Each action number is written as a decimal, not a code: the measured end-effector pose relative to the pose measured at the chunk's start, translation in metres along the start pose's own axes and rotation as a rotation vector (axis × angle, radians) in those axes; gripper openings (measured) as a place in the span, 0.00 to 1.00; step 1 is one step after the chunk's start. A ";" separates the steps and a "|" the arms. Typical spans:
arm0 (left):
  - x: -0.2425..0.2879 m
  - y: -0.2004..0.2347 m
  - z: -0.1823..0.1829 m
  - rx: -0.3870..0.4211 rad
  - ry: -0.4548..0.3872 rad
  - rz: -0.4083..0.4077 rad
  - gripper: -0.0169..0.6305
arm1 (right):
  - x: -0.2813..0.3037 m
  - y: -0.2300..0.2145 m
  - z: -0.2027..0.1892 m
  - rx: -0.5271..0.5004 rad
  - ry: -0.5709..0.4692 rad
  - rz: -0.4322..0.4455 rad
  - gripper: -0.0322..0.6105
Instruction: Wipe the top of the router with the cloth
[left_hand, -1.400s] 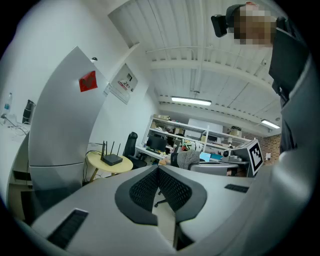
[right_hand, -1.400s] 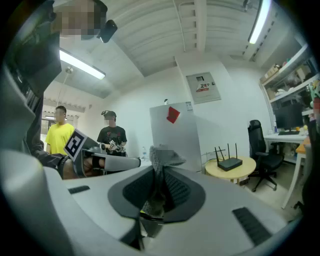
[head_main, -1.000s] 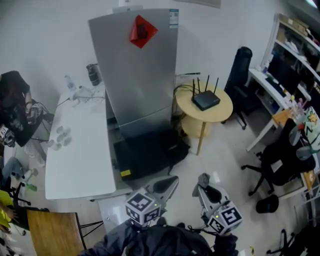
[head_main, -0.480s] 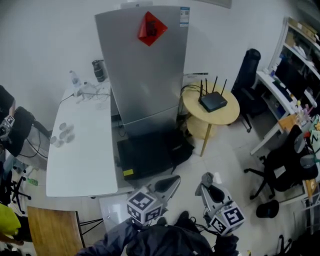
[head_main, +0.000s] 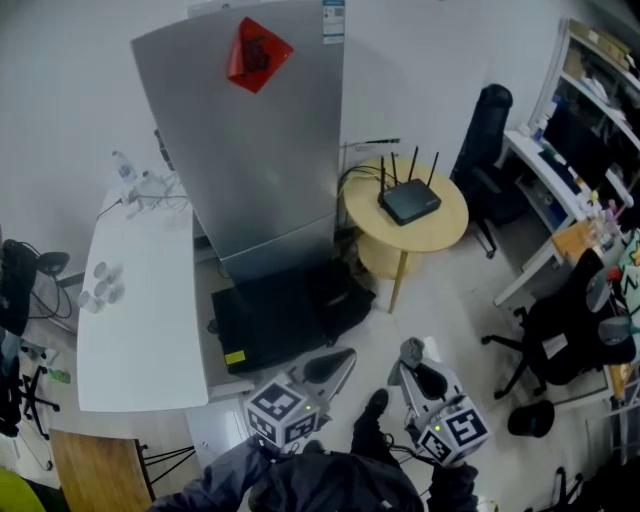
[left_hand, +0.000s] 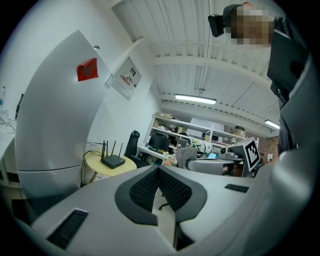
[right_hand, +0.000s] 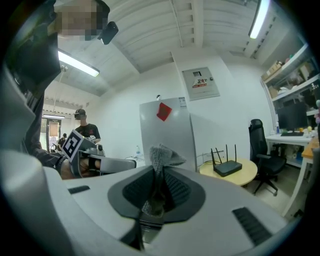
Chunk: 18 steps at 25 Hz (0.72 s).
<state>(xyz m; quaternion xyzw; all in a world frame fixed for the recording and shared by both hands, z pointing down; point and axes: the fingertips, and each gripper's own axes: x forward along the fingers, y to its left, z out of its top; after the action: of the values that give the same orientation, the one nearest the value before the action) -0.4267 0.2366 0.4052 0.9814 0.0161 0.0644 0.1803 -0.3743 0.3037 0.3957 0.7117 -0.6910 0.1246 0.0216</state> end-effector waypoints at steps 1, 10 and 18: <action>0.014 0.004 0.002 0.002 0.001 -0.001 0.03 | 0.005 -0.014 0.001 0.001 0.001 0.001 0.16; 0.171 0.029 0.034 0.003 0.015 -0.002 0.03 | 0.038 -0.160 0.021 0.028 0.008 0.034 0.16; 0.277 0.059 0.059 0.010 0.011 0.015 0.03 | 0.070 -0.269 0.032 0.036 0.023 0.055 0.16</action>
<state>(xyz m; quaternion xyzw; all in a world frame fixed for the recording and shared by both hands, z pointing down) -0.1438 0.1760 0.4045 0.9820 0.0101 0.0710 0.1746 -0.1027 0.2407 0.4171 0.6911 -0.7078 0.1455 0.0132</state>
